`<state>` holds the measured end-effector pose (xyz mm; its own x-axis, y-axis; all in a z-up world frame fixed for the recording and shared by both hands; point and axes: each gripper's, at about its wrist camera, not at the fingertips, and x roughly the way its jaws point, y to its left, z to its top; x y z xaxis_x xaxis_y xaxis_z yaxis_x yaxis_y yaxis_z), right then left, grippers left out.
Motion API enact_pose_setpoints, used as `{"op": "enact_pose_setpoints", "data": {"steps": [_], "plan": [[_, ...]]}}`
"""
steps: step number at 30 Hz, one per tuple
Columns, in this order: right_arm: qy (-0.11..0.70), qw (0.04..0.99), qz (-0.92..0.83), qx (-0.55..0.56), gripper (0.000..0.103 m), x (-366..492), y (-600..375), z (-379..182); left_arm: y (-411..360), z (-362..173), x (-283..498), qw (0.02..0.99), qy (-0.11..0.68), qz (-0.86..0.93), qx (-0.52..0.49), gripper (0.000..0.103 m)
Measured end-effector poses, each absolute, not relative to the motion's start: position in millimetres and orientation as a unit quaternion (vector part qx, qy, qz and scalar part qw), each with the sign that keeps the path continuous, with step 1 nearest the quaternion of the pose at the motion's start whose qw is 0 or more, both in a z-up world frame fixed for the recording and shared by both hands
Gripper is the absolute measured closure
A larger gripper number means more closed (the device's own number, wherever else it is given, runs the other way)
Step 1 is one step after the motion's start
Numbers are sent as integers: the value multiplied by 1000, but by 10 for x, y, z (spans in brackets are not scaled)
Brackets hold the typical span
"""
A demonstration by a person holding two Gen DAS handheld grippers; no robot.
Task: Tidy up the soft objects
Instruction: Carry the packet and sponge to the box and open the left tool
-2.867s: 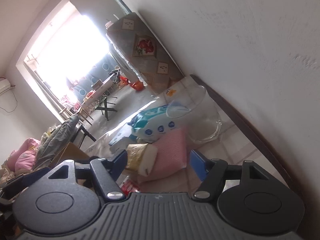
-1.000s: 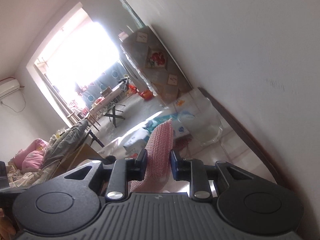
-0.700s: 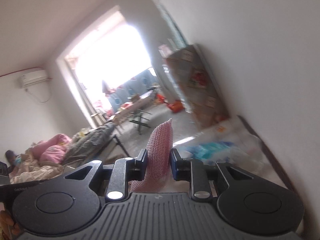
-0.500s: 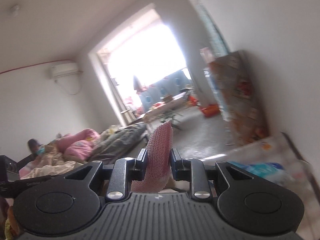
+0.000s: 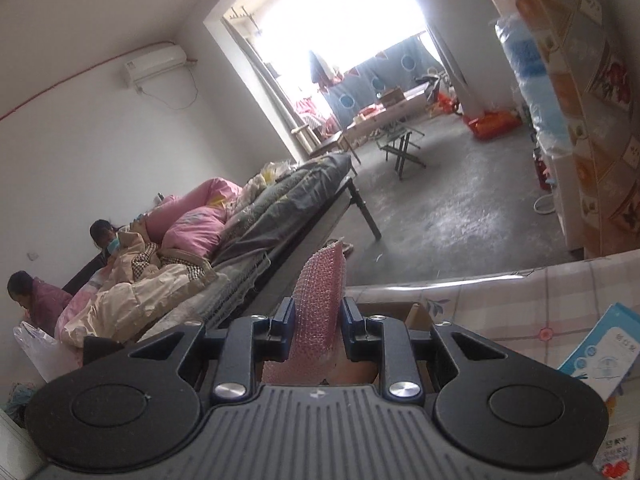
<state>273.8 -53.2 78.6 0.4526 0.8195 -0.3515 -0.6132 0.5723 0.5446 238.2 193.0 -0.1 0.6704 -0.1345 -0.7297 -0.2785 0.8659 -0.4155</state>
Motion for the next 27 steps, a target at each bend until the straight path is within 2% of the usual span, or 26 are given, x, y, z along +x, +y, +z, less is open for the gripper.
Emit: {"op": "enact_pose_setpoints", "data": {"steps": [5, 14, 16, 20, 22, 27], "plan": [[328, 820, 427, 192, 77, 3143, -331, 558, 1992, -346, 2680, 848, 443, 63, -285, 33], [317, 822, 426, 205, 77, 3322, -374, 476, 2103, -735, 3039, 795, 472, 67, -375, 30], [314, 823, 424, 209, 77, 3323, -416, 474, 2151, -779, 3062, 788, 465, 65, -398, 23], [315, 820, 426, 219, 77, 3324, -491, 476, 2219, -790, 3006, 786, 449, 67, -420, 16], [310, 821, 426, 219, 77, 3295, -496, 506, 2238, -726, 2931, 796, 432, 62, -420, 9], [299, 824, 423, 228, 77, 3211, -547, 601, 2266, -575, 2784, 809, 416, 61, -411, 8]]}}
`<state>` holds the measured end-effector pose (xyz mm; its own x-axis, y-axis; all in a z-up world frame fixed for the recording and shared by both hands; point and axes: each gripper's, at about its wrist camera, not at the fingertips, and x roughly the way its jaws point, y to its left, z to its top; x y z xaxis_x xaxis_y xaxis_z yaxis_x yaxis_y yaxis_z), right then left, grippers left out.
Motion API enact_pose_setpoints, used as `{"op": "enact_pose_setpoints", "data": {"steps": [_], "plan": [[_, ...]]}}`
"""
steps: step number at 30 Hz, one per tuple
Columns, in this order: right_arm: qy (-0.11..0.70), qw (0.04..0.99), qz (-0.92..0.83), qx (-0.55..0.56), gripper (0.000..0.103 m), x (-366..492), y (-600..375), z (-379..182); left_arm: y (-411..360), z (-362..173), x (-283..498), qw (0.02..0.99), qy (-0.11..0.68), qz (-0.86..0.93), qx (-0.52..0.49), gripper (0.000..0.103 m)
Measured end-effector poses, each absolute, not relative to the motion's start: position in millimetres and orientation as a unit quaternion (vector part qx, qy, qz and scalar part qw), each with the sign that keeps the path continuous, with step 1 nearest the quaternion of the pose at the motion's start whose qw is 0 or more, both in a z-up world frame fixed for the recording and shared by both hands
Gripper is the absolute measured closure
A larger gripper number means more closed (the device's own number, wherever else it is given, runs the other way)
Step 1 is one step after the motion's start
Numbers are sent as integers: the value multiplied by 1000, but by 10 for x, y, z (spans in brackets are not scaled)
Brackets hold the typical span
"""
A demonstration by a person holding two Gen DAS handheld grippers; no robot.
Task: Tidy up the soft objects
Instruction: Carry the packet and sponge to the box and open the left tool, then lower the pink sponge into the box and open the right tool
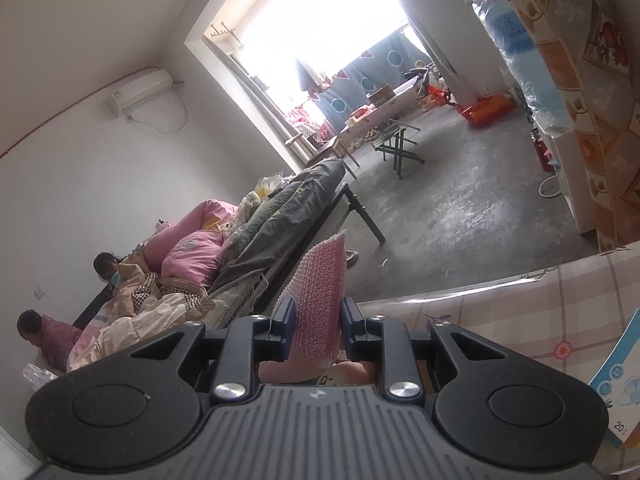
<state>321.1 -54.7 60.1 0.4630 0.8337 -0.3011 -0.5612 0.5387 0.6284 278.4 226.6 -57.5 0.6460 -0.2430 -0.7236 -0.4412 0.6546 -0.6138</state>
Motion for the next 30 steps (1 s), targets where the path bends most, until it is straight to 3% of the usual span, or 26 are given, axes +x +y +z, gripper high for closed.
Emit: {"op": "enact_pose_setpoints", "data": {"steps": [18, 30], "plan": [[276, 825, 452, 199, 77, 2630, -489, 1051, 2598, 201, 1537, 842, 306, 94, -433, 8], [390, 748, 524, 118, 77, 2387, 705, 643, 2702, 455, 357, 885, 243, 167, -360, 8]]}}
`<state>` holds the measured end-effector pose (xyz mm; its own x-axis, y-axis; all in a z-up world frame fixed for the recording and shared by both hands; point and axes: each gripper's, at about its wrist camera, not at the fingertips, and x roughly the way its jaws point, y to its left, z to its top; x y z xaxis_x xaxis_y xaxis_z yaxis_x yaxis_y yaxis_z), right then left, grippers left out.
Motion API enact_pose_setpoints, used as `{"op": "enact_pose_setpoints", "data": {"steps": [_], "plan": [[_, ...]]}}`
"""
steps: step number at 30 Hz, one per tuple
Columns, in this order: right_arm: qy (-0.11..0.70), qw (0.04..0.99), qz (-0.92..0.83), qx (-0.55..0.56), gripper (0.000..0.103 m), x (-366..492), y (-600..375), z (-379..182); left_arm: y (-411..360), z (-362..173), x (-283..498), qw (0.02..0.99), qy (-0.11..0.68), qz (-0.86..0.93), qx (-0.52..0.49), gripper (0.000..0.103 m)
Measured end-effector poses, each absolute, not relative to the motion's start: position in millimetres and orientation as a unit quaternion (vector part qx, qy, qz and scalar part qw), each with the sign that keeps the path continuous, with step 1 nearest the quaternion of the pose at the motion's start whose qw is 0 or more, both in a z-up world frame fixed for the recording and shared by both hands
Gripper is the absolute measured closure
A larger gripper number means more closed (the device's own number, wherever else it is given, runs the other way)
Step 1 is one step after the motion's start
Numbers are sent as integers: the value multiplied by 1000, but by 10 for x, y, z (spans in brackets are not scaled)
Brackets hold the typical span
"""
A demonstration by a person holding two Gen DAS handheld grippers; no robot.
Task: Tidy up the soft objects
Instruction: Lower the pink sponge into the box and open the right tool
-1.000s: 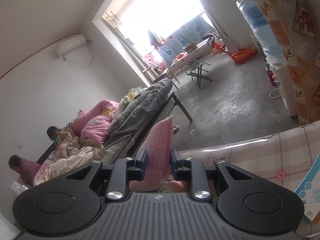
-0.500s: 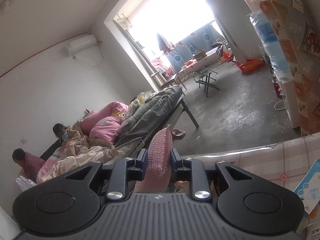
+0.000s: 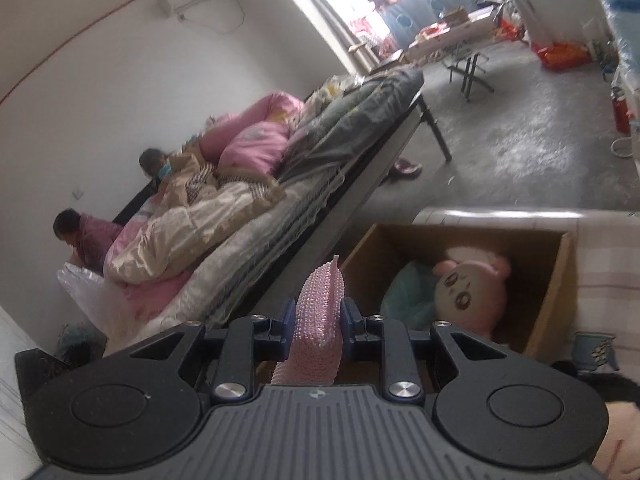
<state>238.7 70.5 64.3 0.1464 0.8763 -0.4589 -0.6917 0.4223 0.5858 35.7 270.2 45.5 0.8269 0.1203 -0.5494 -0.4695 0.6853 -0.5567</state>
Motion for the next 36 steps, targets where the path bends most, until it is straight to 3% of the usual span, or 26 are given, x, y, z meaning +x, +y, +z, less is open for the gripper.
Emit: {"op": "enact_pose_setpoints", "data": {"steps": [6, 13, 19, 23, 30, 36], "plan": [[475, 695, 538, 47, 77, 2363, 1669, 45, 2825, 398, 43, 894, 211, 193, -344, 8], [511, 689, 510, -65, 77, 2375, 2326, -445, 2985, 332, -67, 898, 195, 193, -343, 8], [488, 710, 495, -117, 73, 2419, 2479, -513, 3031, 249, -61, 900, 197, 191, -338, 8], [481, 727, 474, -122, 60, 2465, 2421, -430, 3030, 212, -53, 901, 200, 181, -339, 8], [467, 730, 470, -169, 59, 2443, 1983, -11, 3050, 212, -119, 908, 185, 182, -330, 8], [513, 688, 453, -241, 65, 2337, 1980, -209, 3089, 208, -132, 908, 176, 180, -334, 8]]}}
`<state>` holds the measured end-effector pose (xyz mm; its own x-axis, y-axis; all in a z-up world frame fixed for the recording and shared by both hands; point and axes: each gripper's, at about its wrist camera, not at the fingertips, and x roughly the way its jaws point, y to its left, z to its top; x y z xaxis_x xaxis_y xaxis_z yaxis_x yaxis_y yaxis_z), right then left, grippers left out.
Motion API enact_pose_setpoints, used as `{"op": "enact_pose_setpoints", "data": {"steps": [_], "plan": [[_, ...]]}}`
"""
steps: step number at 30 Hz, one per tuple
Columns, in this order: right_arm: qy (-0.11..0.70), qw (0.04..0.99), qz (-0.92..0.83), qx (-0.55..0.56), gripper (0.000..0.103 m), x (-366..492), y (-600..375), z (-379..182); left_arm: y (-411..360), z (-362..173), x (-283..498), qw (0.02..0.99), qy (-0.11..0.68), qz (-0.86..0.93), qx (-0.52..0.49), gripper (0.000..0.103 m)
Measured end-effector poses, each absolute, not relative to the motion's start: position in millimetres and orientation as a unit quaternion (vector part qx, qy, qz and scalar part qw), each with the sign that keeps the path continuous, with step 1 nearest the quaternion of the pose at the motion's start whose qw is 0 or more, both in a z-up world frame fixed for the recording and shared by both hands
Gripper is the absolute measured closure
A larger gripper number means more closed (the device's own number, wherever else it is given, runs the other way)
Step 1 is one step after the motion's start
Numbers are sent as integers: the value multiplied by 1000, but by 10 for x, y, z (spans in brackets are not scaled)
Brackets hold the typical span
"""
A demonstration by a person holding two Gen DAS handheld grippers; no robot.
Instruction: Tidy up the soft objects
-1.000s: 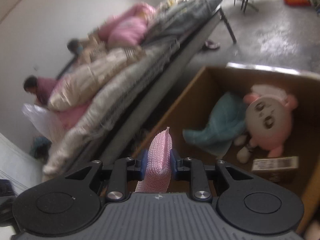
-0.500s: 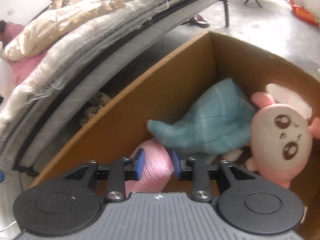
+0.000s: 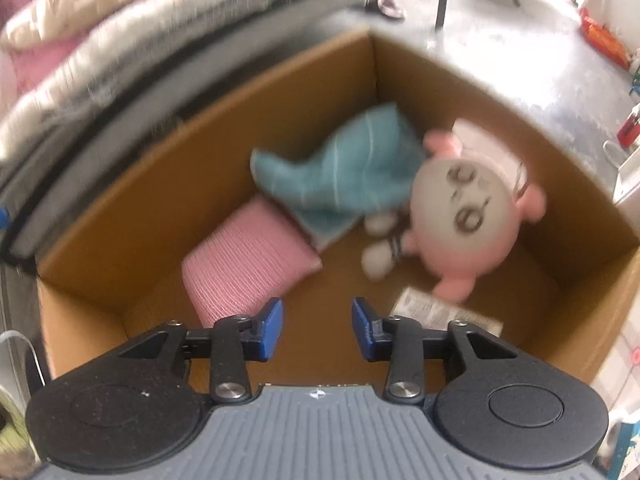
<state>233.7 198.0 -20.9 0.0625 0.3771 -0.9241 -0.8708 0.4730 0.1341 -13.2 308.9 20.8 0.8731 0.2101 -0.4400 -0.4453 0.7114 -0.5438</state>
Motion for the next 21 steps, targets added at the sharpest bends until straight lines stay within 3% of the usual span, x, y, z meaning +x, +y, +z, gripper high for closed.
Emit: {"op": "enact_pose_setpoints", "data": {"steps": [6, 11, 21], "plan": [[521, 692, 417, -277, 66, 2406, 1985, -445, 3119, 151, -118, 905, 184, 180, -338, 8], [526, 722, 347, -285, 76, 2687, 1893, -395, 3132, 138, -101, 905, 185, 176, -341, 8], [472, 739, 342, -337, 76, 2674, 2099, -387, 3121, 119, -80, 905, 188, 170, -343, 8]]}}
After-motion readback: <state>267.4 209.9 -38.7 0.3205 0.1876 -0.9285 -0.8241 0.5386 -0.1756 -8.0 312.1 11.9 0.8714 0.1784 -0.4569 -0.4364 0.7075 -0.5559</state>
